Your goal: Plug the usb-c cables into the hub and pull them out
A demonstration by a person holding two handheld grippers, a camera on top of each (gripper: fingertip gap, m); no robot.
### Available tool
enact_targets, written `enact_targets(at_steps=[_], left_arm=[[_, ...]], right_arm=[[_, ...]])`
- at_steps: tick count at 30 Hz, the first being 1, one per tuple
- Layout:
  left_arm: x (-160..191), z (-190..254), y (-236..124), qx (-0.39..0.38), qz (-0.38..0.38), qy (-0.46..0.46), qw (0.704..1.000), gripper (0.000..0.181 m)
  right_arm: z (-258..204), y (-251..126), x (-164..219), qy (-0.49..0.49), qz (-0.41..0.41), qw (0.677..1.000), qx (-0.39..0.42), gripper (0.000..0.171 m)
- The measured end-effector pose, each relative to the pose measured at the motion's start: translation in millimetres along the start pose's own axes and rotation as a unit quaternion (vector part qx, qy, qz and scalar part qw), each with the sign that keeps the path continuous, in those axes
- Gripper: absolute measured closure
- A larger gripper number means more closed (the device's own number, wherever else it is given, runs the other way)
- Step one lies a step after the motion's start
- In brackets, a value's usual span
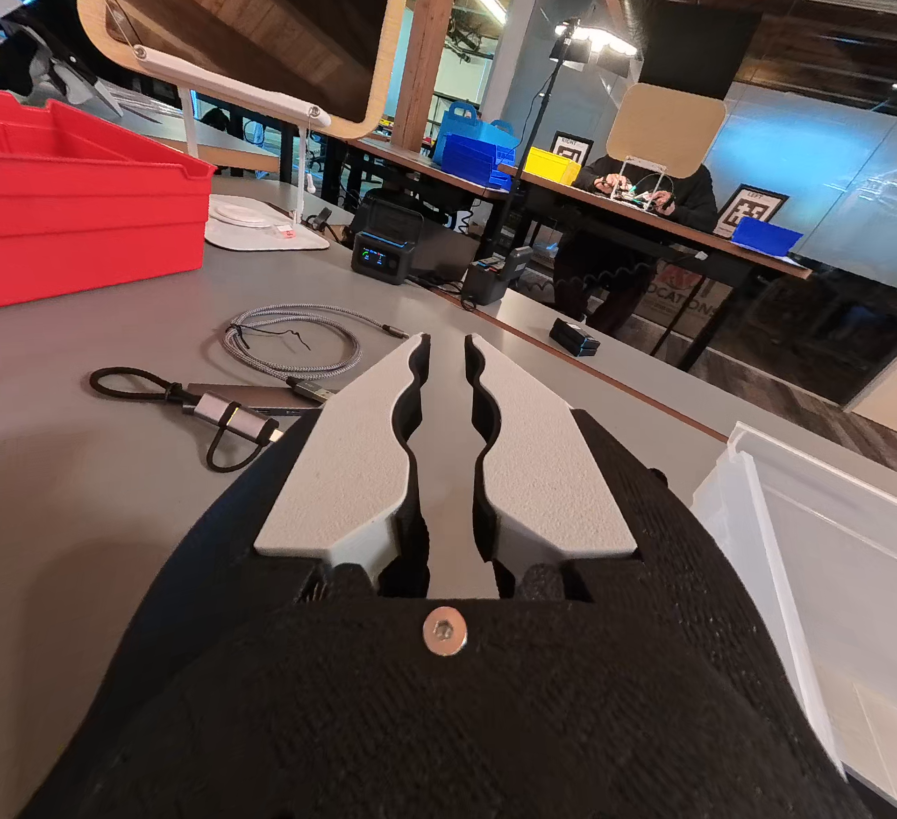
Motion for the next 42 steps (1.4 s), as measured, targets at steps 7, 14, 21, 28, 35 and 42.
enact_targets(at_steps=[7,14,21,28,35,42], left_arm=[[37,18,51,0.060,-0.082,0.025,0.994,0.152],[25,16,66,0.104,-0.100,0.009,0.990,0.149],[18,21,69,0.101,-0.148,0.025,0.983,0.155],[5,22,71,0.122,-0.139,-0.009,0.983,0.147],[11,26,84,0.145,-0.153,-0.012,0.977,0.149],[18,27,90,0.140,-0.183,0.001,0.973,0.166]], right_arm=[[-1,1,5,-0.008,-0.014,1.000,0.000,0.159],[0,1,7,-0.014,-0.021,1.000,0.001,0.159],[2,0,9,-0.013,-0.024,1.000,0.001,0.159],[3,0,9,-0.013,-0.026,1.000,-0.002,0.159],[3,-1,10,-0.012,-0.028,1.000,-0.005,0.159],[3,0,11,-0.012,-0.031,0.999,-0.007,0.159]])
Point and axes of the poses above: each gripper's, where its closed fingertips meet, y out along the fingers, x out of its underside, z = x × y across the jaws, the point moved 7 cm from there along -y, back along the fingers, and after that the axes turned 1 degree about -z, right-handed, at the moved point
